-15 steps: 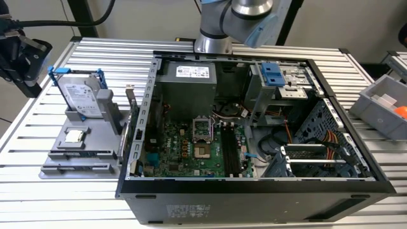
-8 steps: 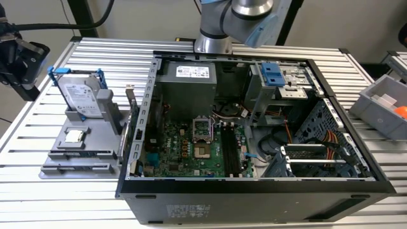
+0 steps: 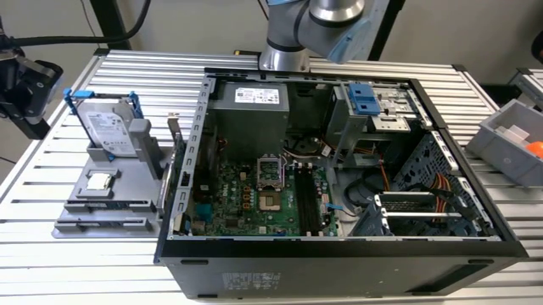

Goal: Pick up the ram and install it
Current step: 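Reach for the ram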

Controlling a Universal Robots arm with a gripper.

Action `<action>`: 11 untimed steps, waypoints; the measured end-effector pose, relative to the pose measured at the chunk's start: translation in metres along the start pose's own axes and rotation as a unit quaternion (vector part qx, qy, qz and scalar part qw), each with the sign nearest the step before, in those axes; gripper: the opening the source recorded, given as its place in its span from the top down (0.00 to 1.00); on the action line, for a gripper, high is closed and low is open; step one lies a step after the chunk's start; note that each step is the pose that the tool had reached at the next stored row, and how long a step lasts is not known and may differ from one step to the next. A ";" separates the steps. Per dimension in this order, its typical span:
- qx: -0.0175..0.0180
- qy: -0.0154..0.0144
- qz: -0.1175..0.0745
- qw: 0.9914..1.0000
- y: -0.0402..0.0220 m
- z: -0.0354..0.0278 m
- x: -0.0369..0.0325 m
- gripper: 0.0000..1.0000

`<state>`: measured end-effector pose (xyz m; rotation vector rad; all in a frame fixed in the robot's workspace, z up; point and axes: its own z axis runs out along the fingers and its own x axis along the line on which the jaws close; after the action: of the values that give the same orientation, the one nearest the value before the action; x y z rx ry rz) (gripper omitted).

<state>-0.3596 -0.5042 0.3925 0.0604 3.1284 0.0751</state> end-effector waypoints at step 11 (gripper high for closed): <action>0.000 0.000 0.000 1.000 -0.0026 -0.0001 0.0001 1.00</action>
<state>-0.3598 -0.5068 0.3925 0.0593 3.1285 0.0752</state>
